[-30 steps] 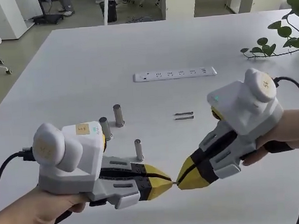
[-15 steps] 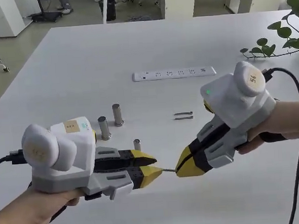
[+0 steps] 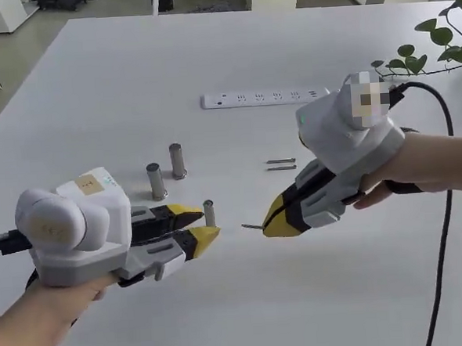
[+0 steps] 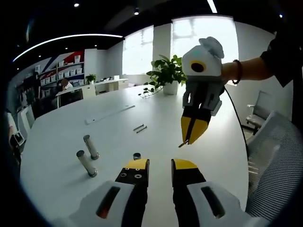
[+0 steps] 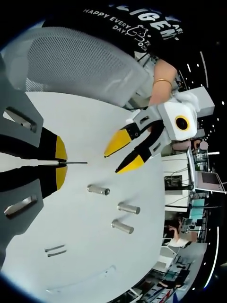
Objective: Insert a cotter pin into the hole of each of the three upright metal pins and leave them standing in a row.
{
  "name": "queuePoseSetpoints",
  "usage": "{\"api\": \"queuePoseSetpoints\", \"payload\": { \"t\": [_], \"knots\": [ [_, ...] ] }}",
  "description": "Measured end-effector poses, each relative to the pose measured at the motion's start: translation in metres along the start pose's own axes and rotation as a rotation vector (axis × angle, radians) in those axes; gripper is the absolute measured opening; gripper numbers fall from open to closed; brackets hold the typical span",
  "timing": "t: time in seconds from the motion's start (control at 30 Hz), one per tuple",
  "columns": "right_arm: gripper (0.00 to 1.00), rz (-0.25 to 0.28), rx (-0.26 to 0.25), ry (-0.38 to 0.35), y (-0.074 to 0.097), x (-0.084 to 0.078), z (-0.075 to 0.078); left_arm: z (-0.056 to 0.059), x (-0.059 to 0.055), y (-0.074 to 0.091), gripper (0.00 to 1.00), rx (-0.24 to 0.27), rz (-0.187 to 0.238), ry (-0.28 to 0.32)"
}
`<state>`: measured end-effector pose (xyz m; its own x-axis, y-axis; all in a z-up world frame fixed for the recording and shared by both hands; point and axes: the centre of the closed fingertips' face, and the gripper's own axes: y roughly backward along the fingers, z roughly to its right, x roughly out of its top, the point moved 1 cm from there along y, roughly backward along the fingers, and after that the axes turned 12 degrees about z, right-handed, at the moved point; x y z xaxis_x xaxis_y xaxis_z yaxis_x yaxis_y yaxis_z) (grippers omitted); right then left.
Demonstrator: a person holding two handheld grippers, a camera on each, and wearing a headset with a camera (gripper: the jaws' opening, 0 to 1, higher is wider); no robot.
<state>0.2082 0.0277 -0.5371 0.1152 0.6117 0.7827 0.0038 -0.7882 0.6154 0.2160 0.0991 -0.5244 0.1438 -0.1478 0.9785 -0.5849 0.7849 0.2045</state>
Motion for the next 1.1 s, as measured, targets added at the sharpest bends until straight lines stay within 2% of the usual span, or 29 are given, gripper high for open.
{"api": "queuePoseSetpoints", "payload": {
  "t": [0.37, 0.6, 0.77, 0.97, 1.1],
  "knots": [
    [0.0, -0.056, -0.037, 0.036, -0.011, -0.002, 0.019, -0.023, -0.023, -0.015, 0.2, 0.071, -0.053, -0.043],
    [0.0, -0.086, -0.057, 0.053, -0.018, -0.004, 0.028, -0.033, -0.032, -0.027, 0.19, 0.104, -0.062, -0.041],
    [0.0, -0.083, -0.057, 0.055, -0.024, 0.0, 0.03, -0.036, -0.038, -0.034, 0.18, 0.115, -0.071, -0.034],
    [0.0, -0.086, -0.08, 0.043, -0.027, 0.004, 0.04, -0.038, -0.041, -0.04, 0.15, 0.12, -0.079, -0.035],
    [0.0, -0.078, -0.074, 0.045, -0.029, 0.008, 0.04, -0.04, -0.043, -0.042, 0.13, 0.127, -0.077, -0.012]
  ]
}}
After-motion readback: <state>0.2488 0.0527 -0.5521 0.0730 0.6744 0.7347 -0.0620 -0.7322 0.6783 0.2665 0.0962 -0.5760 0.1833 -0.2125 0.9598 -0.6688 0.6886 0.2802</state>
